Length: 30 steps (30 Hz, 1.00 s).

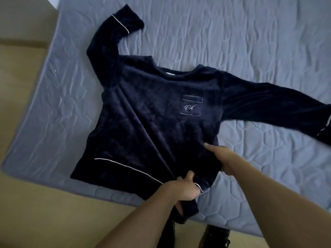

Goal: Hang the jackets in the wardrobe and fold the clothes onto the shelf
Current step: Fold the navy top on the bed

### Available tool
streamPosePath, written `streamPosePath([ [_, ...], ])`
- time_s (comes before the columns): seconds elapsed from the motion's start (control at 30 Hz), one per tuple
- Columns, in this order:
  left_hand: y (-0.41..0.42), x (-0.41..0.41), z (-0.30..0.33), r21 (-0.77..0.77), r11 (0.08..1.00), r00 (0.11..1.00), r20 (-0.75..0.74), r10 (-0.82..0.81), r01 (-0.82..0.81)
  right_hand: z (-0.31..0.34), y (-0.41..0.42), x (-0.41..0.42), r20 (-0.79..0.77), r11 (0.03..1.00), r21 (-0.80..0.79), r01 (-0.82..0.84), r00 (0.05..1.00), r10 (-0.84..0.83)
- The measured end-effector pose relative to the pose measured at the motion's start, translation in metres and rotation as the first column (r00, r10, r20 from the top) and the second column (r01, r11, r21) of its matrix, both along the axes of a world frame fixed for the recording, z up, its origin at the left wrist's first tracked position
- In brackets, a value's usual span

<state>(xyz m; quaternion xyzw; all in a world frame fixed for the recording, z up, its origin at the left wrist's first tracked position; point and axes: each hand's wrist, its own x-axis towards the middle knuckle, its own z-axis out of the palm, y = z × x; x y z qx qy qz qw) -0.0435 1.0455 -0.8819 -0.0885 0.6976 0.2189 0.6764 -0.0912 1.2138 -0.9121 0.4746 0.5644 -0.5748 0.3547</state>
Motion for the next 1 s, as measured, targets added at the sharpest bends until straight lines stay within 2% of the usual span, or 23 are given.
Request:
streamPosePath([
  [0.07,0.015,0.016,-0.005,-0.082,0.983,0.926,0.331,0.182,-0.164,0.002,0.011,0.012,0.090,0.965,-0.054,-0.256,0.961,0.260],
  [0.1,0.018,0.019,-0.004,-0.121,0.987,0.903,0.405,0.144,-0.103,0.000,0.015,0.018,0.093,0.921,0.012,-0.390,0.917,0.387],
  [0.13,0.018,0.018,-0.003,-0.116,0.992,0.926,0.378,0.005,0.043,-0.003,0.018,0.023,0.089,0.859,0.128,-0.496,0.868,0.489],
  [0.17,0.017,0.012,0.000,-0.100,0.976,0.945,0.285,-0.159,0.194,-0.005,0.019,0.027,0.095,0.779,0.256,-0.573,0.816,0.570],
  [0.23,0.010,-0.009,0.006,-0.105,0.900,0.905,0.013,-0.424,0.423,-0.006,0.017,0.030,0.143,0.631,0.432,-0.644,0.740,0.657],
  [0.27,0.004,-0.023,0.009,-0.148,0.869,0.861,-0.133,-0.491,0.472,-0.005,0.014,0.029,0.143,0.639,0.443,-0.629,0.753,0.642],
  [0.3,-0.003,-0.038,0.012,-0.202,0.865,0.831,-0.245,-0.499,0.460,-0.003,0.011,0.027,0.111,0.718,0.402,-0.568,0.809,0.577],
  [0.37,-0.019,-0.071,0.020,-0.261,0.896,0.816,-0.376,-0.438,0.360,0.003,0.008,0.015,0.047,0.909,0.197,-0.368,0.929,0.366],
  [0.4,-0.028,-0.088,0.021,-0.274,0.908,0.812,-0.417,-0.408,0.315,0.009,0.009,0.007,0.031,0.960,0.077,-0.270,0.963,0.269],
  [0.47,-0.044,-0.123,0.018,-0.300,0.919,0.795,-0.475,-0.377,0.256,0.013,0.009,-0.003,0.019,0.983,-0.150,-0.103,0.994,0.107],
  [0.5,-0.050,-0.141,0.013,-0.308,0.924,0.789,-0.498,-0.361,0.228,0.011,0.006,-0.007,0.031,0.974,-0.207,-0.097,0.994,0.105],
  [0.53,-0.056,-0.159,0.006,-0.309,0.929,0.788,-0.513,-0.342,0.202,0.006,0.002,-0.007,0.043,0.961,-0.219,-0.169,0.982,0.182],
  [0.57,-0.059,-0.175,-0.001,-0.309,0.933,0.781,-0.531,-0.330,0.184,0.000,-0.003,-0.005,0.067,0.938,-0.186,-0.292,0.949,0.309],
  [0.6,-0.061,-0.191,-0.009,-0.309,0.934,0.762,-0.556,-0.331,0.181,-0.010,-0.007,-0.002,0.104,0.913,-0.086,-0.398,0.908,0.405],
  [0.63,-0.062,-0.205,-0.017,-0.313,0.932,0.739,-0.582,-0.339,0.181,-0.020,-0.008,-0.003,0.165,0.870,0.090,-0.484,0.869,0.466],
  [0.67,-0.064,-0.219,-0.023,-0.313,0.932,0.717,-0.606,-0.345,0.184,-0.027,-0.006,-0.008,0.218,0.834,0.269,-0.481,0.874,0.434],
  [0.7,-0.065,-0.232,-0.029,-0.309,0.932,0.699,-0.624,-0.348,0.188,-0.029,-0.003,-0.016,0.206,0.818,0.409,-0.404,0.915,0.348],
  [0.73,-0.067,-0.246,-0.036,-0.304,0.933,0.686,-0.638,-0.349,0.192,-0.033,0.001,-0.027,0.110,0.806,0.515,-0.294,0.954,0.278],
  [0.77,-0.070,-0.261,-0.042,-0.303,0.933,0.673,-0.652,-0.350,0.192,-0.033,0.004,-0.045,0.000,0.776,0.584,-0.238,0.956,0.293],
  [0.87,-0.084,-0.315,-0.059,-0.337,0.933,0.597,-0.725,-0.344,0.128,-0.038,0.006,-0.120,-0.200,0.643,0.730,-0.231,0.827,0.525],
  [0.93,-0.094,-0.354,-0.071,-0.348,0.937,0.527,-0.790,-0.314,0.035,-0.048,0.003,-0.183,-0.207,0.524,0.811,-0.258,0.712,0.671],
  [1.0,-0.104,-0.394,-0.085,-0.341,0.940,0.450,-0.843,-0.295,-0.022,-0.060,0.003,-0.243,-0.108,0.375,0.881,-0.290,0.646,0.755],
])
